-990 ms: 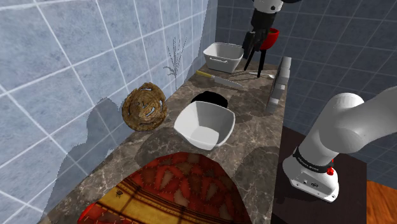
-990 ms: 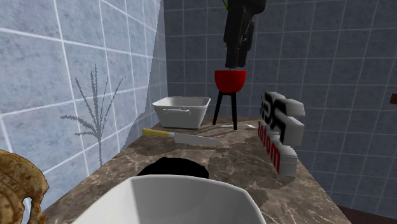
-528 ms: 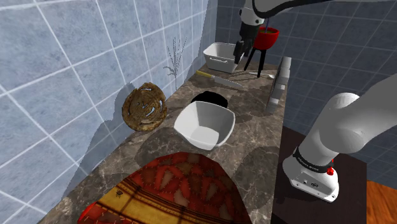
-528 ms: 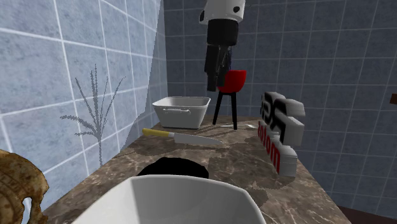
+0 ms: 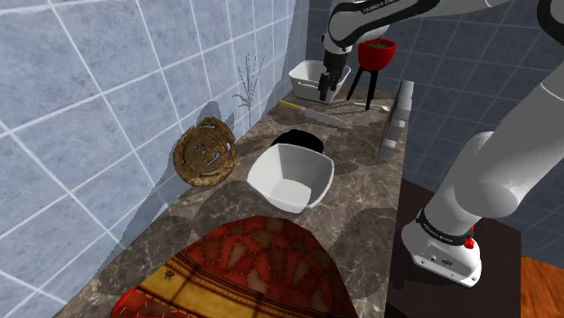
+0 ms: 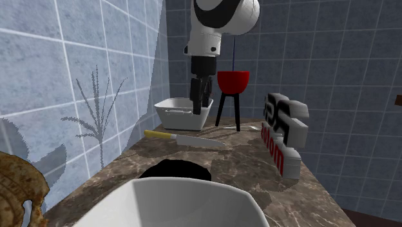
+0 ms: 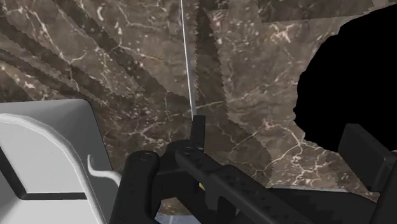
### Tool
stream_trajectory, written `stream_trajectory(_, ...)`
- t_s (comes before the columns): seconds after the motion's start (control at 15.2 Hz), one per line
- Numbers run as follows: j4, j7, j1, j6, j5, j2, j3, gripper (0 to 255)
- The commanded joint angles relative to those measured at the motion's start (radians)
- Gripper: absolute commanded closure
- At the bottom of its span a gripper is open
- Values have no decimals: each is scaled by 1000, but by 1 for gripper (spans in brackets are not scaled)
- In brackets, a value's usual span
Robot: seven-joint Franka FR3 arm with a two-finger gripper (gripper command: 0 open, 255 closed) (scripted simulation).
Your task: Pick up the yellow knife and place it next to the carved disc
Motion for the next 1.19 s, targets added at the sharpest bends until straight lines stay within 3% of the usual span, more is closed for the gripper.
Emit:
stream_trajectory(0.0, 47, -52, 1, 24, 28, 81, -16, 0)
stream_trajectory(0.59, 310, -267, -49, 74, 175, 455, -20, 0)
stream_trajectory(1.12, 289, -288, -63, 158, 201, 522, -4, 0)
